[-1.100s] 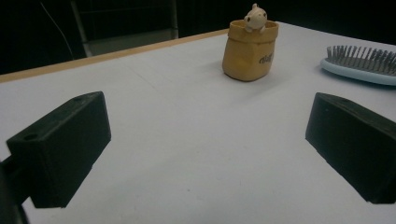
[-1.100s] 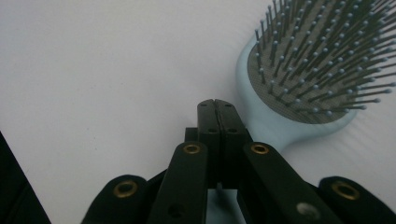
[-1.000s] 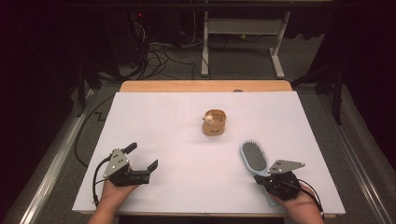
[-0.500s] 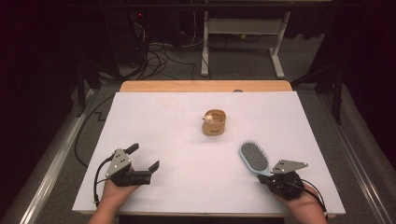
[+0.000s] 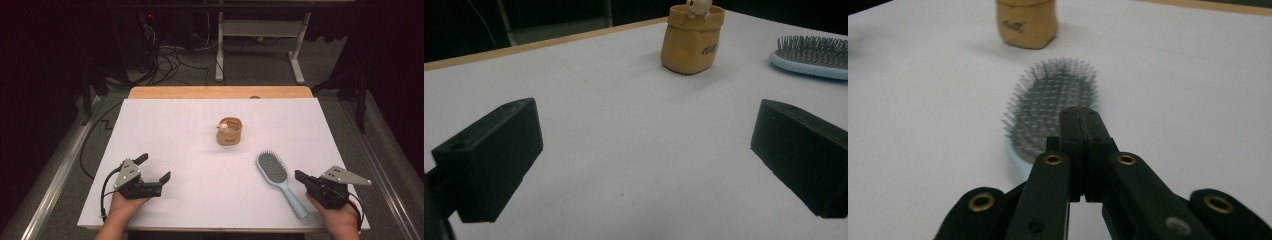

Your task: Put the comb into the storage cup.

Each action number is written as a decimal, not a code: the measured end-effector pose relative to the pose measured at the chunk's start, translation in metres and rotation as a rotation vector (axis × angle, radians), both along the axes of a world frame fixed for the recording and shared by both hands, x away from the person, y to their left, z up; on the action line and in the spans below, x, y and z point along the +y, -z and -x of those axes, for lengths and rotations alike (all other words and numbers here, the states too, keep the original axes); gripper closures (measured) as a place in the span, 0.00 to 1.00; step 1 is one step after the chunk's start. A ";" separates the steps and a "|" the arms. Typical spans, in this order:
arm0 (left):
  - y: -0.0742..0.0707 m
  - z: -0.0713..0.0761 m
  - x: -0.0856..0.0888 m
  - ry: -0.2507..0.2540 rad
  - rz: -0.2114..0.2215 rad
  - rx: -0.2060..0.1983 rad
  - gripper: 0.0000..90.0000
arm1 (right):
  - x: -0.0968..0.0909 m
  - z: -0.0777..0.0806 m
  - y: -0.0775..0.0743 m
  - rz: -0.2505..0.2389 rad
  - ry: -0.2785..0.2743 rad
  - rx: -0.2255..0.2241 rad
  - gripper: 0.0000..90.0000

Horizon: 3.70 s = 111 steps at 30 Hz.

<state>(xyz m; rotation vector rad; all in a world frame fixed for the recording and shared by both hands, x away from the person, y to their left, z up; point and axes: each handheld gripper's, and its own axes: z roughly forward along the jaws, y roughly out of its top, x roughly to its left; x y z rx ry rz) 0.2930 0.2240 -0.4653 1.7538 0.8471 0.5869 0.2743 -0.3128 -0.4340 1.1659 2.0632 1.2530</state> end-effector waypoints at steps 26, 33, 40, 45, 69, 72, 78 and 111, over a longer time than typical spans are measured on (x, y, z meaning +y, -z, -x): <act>0.001 -0.001 -0.001 0.007 0.007 0.007 0.01 | -0.019 0.001 0.005 -0.127 0.136 -0.139 0.18; 0.001 -0.001 -0.001 0.004 0.010 0.004 0.01 | -0.016 0.000 0.004 -0.120 0.147 -0.151 0.02; 0.002 -0.001 -0.001 -0.023 0.007 -0.001 0.00 | -0.014 0.002 0.000 -0.120 0.154 -0.181 0.00; 0.002 -0.001 -0.001 -0.013 0.003 -0.003 0.00 | -0.013 -0.001 0.003 -0.106 0.159 -0.163 0.00; 0.002 -0.004 0.000 0.003 -0.005 0.017 0.00 | 0.006 -0.022 0.004 0.040 0.162 0.051 0.00; 0.002 -0.004 0.000 0.004 -0.005 0.012 0.00 | 0.009 -0.022 0.004 0.062 0.145 0.076 0.00; 0.003 -0.004 -0.001 0.008 0.000 0.011 0.00 | 0.012 -0.023 0.006 0.096 0.116 0.113 0.00; 0.004 -0.004 -0.001 0.012 0.015 0.023 0.00 | 0.030 -0.028 0.012 0.200 0.034 0.371 0.00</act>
